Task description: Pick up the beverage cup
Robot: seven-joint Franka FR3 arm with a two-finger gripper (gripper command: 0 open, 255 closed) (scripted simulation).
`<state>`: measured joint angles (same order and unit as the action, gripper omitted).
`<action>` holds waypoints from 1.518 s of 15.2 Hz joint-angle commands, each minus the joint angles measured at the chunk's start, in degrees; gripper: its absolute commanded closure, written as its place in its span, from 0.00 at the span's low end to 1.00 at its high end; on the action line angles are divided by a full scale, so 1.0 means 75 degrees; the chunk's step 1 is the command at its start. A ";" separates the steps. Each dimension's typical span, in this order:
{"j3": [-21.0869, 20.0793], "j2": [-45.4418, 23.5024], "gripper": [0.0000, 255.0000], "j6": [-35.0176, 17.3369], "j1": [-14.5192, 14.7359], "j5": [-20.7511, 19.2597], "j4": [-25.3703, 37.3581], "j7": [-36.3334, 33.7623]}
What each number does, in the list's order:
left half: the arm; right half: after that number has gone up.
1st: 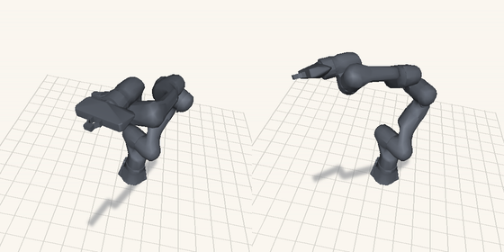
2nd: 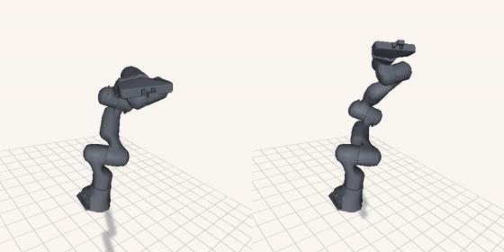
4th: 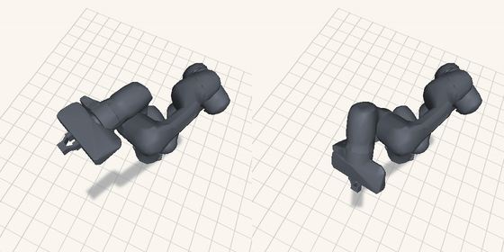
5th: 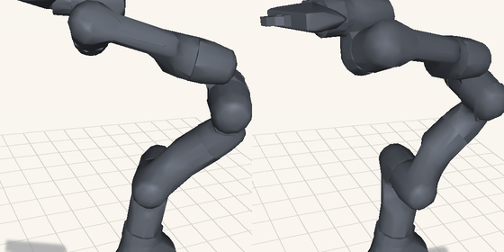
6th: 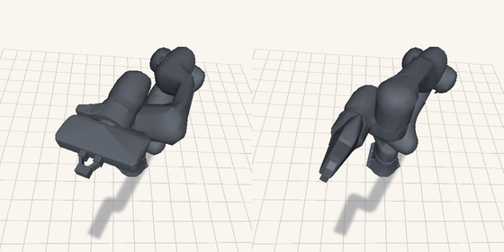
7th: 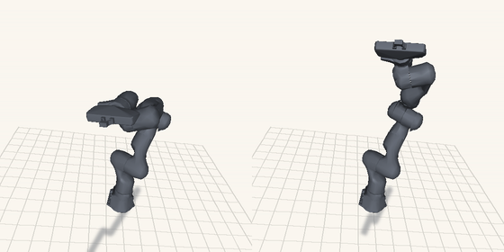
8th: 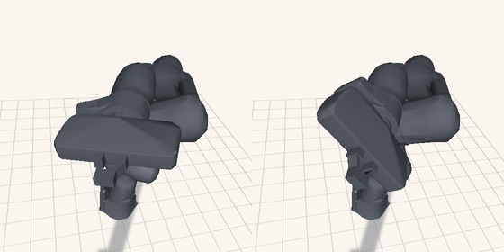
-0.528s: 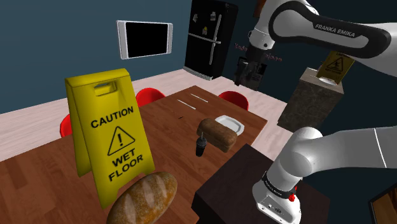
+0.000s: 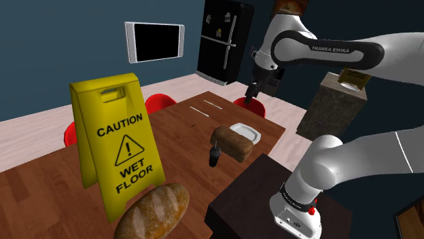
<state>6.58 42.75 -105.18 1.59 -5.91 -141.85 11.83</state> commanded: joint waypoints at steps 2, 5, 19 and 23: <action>0.0308 -0.0401 0.00 -0.0733 0.0181 -0.0132 -0.0415 0.0737; 0.0628 -0.0946 0.00 -0.1484 0.0355 -0.0248 -0.0722 0.1473; 0.1908 -0.4838 0.00 -0.5017 0.1396 0.0219 -0.0935 0.5349; 0.1913 -0.6222 0.00 -0.5867 0.1575 0.0985 -0.0641 0.6793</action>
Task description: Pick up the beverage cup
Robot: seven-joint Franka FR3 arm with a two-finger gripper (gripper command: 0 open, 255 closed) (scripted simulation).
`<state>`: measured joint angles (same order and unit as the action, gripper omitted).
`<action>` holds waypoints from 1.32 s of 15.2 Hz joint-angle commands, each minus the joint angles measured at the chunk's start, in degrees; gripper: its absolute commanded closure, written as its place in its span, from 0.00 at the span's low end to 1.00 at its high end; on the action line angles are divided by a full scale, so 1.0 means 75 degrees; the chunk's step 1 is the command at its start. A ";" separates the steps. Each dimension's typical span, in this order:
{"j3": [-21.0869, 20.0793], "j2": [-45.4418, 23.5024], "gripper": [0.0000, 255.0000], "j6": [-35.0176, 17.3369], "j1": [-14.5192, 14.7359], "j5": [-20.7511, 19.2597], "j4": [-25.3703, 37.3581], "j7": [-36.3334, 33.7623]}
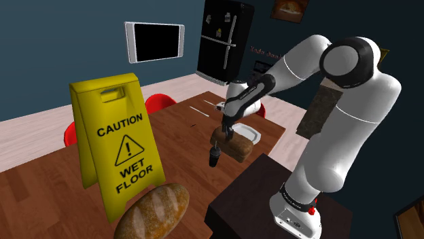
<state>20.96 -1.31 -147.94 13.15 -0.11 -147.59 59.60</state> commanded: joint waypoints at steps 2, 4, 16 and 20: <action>-0.0173 -0.1040 0.00 -0.0530 -0.0016 0.0640 0.0328 0.1161; -0.0426 -0.1716 0.00 -0.0858 -0.0147 0.1009 0.0567 0.1849; -0.1085 -0.3032 1.00 -0.1727 -0.0632 0.1665 0.0946 0.2593; -0.1083 -0.3034 1.00 -0.1719 -0.0635 0.1663 0.0955 0.2596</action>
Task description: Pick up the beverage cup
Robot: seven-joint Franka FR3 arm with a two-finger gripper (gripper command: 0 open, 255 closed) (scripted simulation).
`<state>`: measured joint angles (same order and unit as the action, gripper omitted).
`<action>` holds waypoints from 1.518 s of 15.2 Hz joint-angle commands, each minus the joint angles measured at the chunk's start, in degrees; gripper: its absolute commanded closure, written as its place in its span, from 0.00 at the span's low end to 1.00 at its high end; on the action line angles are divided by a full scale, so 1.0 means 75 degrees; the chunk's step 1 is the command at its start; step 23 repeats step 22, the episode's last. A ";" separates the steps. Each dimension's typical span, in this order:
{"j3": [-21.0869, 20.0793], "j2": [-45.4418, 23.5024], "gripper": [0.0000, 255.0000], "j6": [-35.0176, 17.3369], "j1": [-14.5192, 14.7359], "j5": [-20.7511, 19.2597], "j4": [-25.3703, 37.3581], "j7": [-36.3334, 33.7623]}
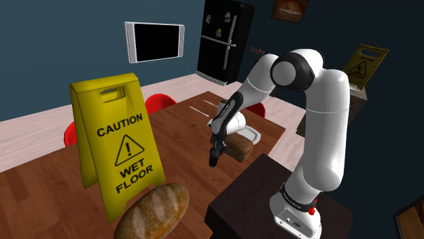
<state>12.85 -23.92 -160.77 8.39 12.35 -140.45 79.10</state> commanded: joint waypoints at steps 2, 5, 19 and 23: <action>-0.0002 -0.0019 1.00 -0.0015 -0.0003 0.0003 -0.0003 0.0000; -0.0004 -0.0016 1.00 -0.0023 0.0007 0.0005 -0.0015 -0.0009; 0.0731 0.1602 1.00 0.1272 0.0543 -0.0967 -0.0295 -0.0692; 0.0770 0.1731 1.00 0.1388 0.0566 -0.1054 -0.0302 -0.0752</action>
